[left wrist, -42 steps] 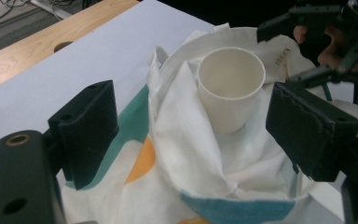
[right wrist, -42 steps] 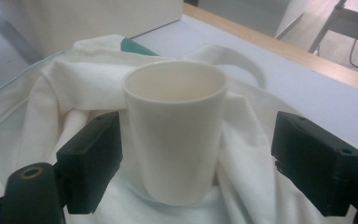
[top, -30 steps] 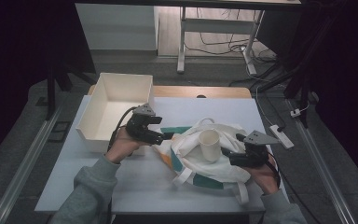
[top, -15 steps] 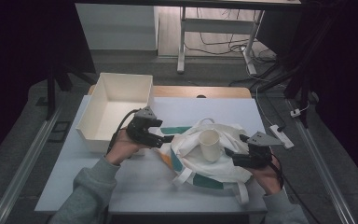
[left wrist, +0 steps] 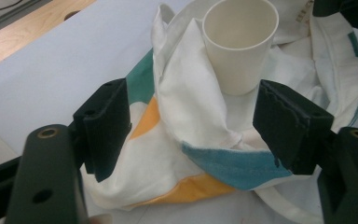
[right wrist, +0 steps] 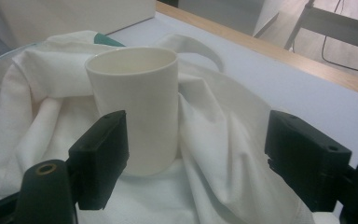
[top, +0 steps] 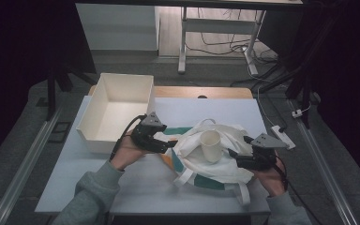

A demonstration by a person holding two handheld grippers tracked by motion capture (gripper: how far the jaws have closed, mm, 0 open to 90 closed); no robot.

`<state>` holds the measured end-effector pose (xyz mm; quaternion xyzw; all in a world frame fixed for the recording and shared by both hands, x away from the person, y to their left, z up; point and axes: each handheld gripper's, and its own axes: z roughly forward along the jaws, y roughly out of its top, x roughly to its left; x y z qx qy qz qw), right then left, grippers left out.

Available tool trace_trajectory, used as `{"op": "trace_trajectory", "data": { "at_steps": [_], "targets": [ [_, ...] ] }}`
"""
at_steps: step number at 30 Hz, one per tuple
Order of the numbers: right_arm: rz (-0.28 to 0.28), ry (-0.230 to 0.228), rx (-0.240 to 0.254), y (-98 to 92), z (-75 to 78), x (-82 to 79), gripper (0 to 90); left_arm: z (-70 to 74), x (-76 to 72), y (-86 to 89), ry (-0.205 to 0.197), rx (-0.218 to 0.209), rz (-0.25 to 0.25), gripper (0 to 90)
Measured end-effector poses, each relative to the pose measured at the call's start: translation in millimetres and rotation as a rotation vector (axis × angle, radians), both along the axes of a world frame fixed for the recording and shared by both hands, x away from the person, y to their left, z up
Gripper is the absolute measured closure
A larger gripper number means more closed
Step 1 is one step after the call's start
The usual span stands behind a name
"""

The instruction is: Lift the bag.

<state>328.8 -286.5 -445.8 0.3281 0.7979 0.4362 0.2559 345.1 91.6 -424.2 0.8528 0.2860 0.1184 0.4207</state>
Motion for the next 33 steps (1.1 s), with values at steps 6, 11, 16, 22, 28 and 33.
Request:
{"op": "trace_trajectory", "data": {
  "at_steps": [6,11,16,22,28,33],
  "targets": [
    [0.002,-0.001,0.004,-2.1,0.4,-0.6,21.8,-5.0,-7.1,-4.9,0.011,0.018,-0.003,30.1],
    [0.006,-0.001,0.009,-3.3,1.2,-1.8,21.8,-15.1,-9.3,-13.0,0.017,0.004,0.037,32.0],
    [0.014,-0.001,0.011,-2.7,0.9,-2.6,21.8,-27.5,-8.1,-22.2,0.015,0.015,0.125,38.0],
    [0.029,0.000,0.009,-0.8,0.3,-3.4,21.9,-37.3,-1.4,-25.5,0.038,0.017,0.196,41.1],
    [0.033,-0.004,0.006,-0.6,0.5,-4.0,21.8,-47.1,3.9,-25.8,0.069,0.027,0.218,43.6],
    [0.017,-0.013,-0.010,-2.5,2.4,-4.3,21.9,-55.1,6.4,-27.4,0.111,0.034,0.201,46.8]
  ]
}}
